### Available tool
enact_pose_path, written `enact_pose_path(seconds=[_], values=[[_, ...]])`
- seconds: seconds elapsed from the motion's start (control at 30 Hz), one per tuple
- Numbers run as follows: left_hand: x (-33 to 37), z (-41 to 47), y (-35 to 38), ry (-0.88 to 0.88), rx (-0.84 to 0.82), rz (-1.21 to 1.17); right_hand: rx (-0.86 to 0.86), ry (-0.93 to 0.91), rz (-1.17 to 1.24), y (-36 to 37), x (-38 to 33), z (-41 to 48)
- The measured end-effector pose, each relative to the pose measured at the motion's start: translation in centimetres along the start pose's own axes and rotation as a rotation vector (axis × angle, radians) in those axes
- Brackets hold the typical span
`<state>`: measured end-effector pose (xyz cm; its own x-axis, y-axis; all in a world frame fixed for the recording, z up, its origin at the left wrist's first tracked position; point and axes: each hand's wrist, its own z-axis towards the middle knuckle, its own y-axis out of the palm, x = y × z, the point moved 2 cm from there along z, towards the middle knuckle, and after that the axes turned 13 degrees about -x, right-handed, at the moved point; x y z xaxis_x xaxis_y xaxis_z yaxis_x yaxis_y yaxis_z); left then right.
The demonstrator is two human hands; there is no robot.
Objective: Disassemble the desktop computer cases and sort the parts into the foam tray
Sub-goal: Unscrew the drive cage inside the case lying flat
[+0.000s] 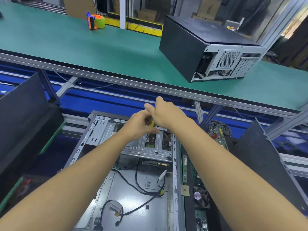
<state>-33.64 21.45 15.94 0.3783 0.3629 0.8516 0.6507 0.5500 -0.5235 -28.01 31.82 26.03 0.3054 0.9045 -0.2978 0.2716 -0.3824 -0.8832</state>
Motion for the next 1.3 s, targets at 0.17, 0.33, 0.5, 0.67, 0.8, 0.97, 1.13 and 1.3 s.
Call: enact_pose_path(seconds=[0.17, 0.33, 0.5, 0.67, 0.8, 0.97, 1.13, 1.3], values=[[-0.3, -0.9, -0.6, 0.102, -0.165, -0.288, -0.065, -0.108, -0.043, -0.7, -0.4, 0.0], [-0.6, -0.4, -1.0, 0.043, -0.028, -0.211, -0.15, -0.198, 0.058, -0.7, -0.2, -0.3], [-0.2, 0.1, 0.0, 0.002, -0.082, -0.021, -0.025, -0.028, 0.022, -0.1, -0.4, -0.3], [-0.3, -1.4, -1.2, 0.083, -0.204, -0.348, -0.078, -0.146, -0.017, -0.4, -0.8, -0.3], [-0.9, -1.1, -1.3, 0.078, -0.116, -0.286, -0.157, -0.194, 0.027, -0.5, -0.9, -0.5], [-0.1, -0.3, -0.5, -0.049, -0.029, -0.055, 0.019, -0.056, -0.007, 0.2, -1.1, -0.3], [-0.2, -1.4, -1.3, 0.07, -0.167, -0.266, -0.086, -0.187, -0.006, -0.1, -1.2, -0.2], [-0.6, -1.4, -1.2, 0.069, -0.121, -0.263, -0.145, -0.217, 0.069, -0.1, -1.0, -0.3]])
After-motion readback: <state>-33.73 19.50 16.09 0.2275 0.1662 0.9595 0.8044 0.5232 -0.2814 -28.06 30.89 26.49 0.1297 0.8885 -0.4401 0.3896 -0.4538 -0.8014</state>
